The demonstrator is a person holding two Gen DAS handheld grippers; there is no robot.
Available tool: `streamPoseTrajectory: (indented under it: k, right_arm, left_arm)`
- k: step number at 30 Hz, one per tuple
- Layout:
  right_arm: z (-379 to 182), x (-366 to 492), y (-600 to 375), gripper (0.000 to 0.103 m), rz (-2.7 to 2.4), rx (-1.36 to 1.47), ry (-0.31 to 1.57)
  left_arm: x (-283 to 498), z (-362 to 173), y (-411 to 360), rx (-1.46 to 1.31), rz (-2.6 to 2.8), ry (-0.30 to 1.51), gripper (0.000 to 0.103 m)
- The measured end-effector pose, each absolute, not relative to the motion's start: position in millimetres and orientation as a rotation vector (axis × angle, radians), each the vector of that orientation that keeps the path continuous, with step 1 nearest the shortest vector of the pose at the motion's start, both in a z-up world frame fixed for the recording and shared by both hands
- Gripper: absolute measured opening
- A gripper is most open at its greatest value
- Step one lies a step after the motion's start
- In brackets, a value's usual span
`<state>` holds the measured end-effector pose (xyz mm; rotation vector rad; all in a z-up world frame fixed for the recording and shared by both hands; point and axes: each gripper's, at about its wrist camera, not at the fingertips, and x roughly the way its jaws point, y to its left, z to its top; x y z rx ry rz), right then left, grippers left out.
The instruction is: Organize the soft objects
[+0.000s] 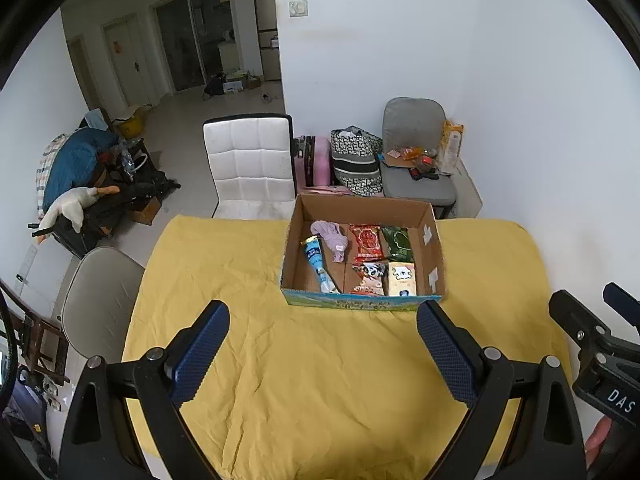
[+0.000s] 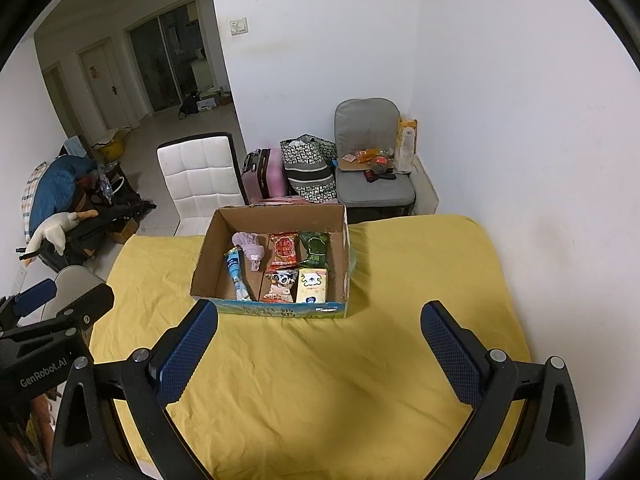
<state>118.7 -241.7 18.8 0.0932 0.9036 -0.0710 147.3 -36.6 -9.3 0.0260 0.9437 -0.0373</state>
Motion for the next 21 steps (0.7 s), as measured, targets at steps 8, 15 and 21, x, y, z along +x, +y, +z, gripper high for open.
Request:
streamPoseTrajectory:
  k: [8,15,21]
  right_arm:
    - [16,110,-243,0.103,-0.068,0.086,0.904]
    - [16,110,-243,0.103,-0.070,0.088,0.903]
    - [19,105,-248,0.103,-0.074,0.084,0.892]
  left_arm:
    - [138,-3,-42,0.033,-0.041,0.928,0.096]
    - [137,-4,-42,0.032,-0.040,0.925,0.096]
    - [136,-2,-43,0.029,-0.044,0.924,0.096]
